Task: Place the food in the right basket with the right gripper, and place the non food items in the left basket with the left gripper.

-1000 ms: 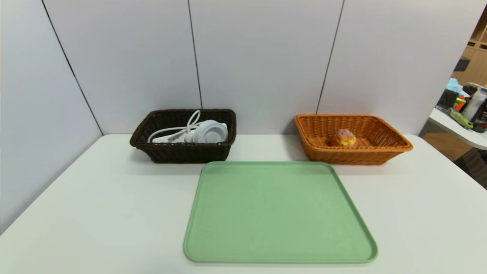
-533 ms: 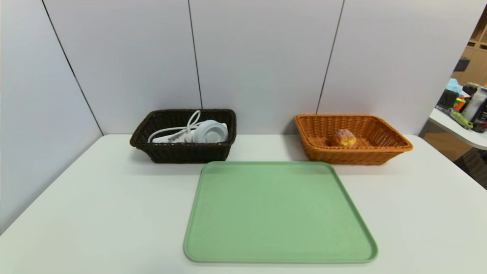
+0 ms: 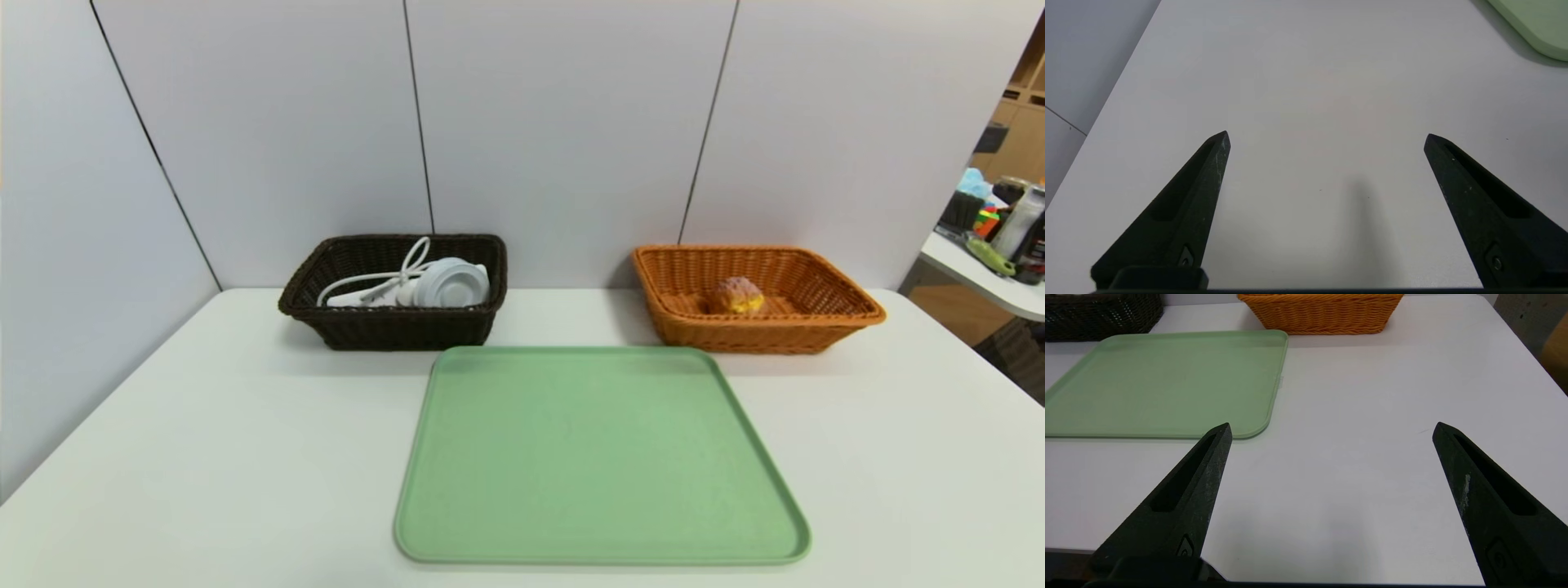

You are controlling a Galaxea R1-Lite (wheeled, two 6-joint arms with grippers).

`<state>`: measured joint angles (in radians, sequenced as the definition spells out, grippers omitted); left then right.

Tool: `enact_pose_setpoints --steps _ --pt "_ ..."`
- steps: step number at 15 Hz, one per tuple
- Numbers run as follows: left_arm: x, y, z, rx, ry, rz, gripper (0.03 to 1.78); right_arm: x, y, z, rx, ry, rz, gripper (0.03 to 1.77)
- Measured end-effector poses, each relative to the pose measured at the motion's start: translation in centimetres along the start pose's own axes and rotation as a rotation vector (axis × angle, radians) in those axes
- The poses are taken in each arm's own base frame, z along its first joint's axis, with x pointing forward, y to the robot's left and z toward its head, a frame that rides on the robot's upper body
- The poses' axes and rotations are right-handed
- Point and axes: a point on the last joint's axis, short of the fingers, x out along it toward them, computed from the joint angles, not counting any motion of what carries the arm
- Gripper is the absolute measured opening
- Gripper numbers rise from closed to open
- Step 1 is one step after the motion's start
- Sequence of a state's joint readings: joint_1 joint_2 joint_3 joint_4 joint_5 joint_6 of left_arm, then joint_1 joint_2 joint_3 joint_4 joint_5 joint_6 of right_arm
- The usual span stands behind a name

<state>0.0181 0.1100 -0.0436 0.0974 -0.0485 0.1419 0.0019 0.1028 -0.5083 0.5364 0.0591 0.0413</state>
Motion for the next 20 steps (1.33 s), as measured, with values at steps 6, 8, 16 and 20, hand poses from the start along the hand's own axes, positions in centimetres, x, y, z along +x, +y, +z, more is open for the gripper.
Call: enact_pose_setpoints --steps 6,8,16,20 --pt "-0.4 0.0 -0.2 -0.010 -0.059 0.007 1.69 0.4 -0.2 -2.0 -0.032 -0.080 -0.036 1.70" --pt "-0.6 -0.1 -0.3 -0.012 -0.086 0.010 1.69 1.4 -0.3 -2.6 -0.039 -0.126 -0.068 1.70" --pt "-0.5 0.0 -0.4 -0.037 -0.164 0.032 1.69 4.3 -0.6 -5.4 -0.049 -0.191 -0.075 1.70" --pt "-0.4 0.0 -0.5 -0.053 -0.162 0.035 1.69 5.1 -0.7 -6.8 -0.067 -0.171 -0.072 1.70"
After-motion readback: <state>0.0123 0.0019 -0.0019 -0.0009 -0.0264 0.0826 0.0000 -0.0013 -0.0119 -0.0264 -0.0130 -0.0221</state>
